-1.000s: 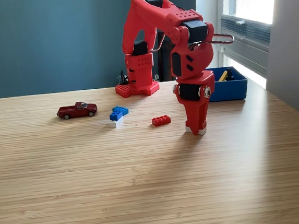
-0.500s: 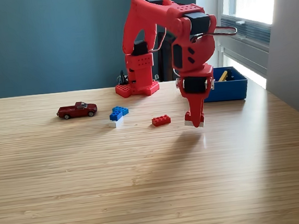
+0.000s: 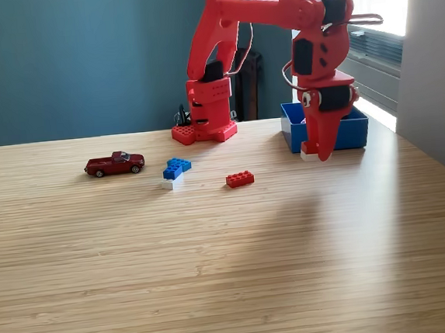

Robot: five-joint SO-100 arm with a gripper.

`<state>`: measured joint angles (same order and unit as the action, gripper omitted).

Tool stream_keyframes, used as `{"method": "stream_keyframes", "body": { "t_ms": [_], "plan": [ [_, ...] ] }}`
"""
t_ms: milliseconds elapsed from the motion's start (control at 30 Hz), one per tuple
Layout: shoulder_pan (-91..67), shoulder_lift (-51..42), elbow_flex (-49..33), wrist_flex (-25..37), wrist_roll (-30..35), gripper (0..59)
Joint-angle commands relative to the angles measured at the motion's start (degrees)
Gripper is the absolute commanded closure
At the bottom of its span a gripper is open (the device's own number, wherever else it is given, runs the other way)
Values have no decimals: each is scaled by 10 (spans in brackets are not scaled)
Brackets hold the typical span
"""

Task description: Grasp a lego block and put it in the bin.

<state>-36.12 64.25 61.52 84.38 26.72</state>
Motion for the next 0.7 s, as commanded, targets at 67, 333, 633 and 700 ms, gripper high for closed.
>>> {"method": "stream_keyframes", "body": {
  "t_ms": [67,333,633,700],
  "plan": [
    [-83,162,4,13,-72,586],
    [-185,292,47,40,-128,586],
    [-279,325,105,45,-113,586],
    [-298,325,114,45,-110,586]
  ]
}}
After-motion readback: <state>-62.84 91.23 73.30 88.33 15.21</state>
